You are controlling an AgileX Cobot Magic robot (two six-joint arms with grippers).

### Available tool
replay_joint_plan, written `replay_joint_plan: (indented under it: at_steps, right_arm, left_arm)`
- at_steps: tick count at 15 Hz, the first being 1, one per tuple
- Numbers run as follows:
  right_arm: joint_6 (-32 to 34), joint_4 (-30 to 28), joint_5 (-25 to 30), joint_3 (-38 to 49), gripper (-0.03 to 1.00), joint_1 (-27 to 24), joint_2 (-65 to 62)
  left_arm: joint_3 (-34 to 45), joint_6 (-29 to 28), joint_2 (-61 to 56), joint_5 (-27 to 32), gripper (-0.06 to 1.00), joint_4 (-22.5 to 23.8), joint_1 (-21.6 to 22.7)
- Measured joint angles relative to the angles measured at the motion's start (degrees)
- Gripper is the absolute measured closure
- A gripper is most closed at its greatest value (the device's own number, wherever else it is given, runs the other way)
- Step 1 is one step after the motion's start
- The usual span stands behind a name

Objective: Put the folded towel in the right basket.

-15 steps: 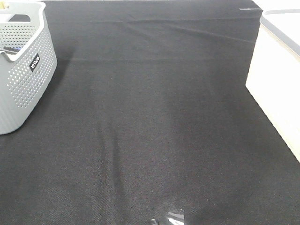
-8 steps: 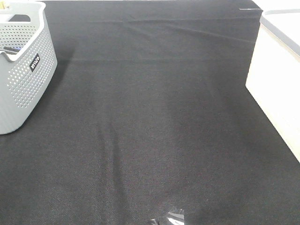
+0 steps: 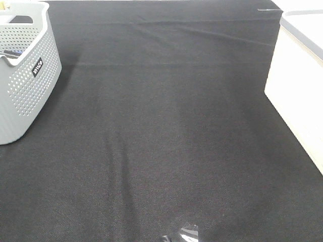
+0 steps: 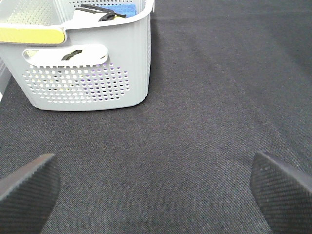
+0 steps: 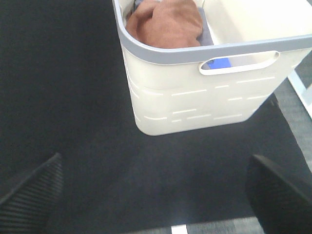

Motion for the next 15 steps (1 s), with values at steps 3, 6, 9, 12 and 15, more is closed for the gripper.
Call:
replay_joint_plan:
  at_steps: [3,6,9,12,15]
  right_arm:
    - [0.00,0.00,-0.86,5.44,-0.01,0.00,-4.41]
    - [-0.11,1.09,-1.09,8.25,-0.01,0.00,-4.41]
    - [-0.63,1.55,-1.15,8.31,-0.01,0.00,-4.41]
    - [-0.74,1.95,-1.15,8.31,-0.01,0.00,-4.41]
    - [-1.15,2.75,-1.20,8.31,-0.01,0.00,-4.41]
  left_arm:
    - [0.00,0.00,0.00,0.00,-0.05,0.00,0.00]
    - [0.00,0.00,0.00,0.00,-0.05,0.00,0.00]
    - [0.00,0.00,0.00,0.00,-0.05,0.00,0.00]
    - [0.00,0.00,0.00,0.00,-0.05,0.00,0.00]
    - [0.00,0.00,0.00,0.00,-0.05,0.00,0.00]
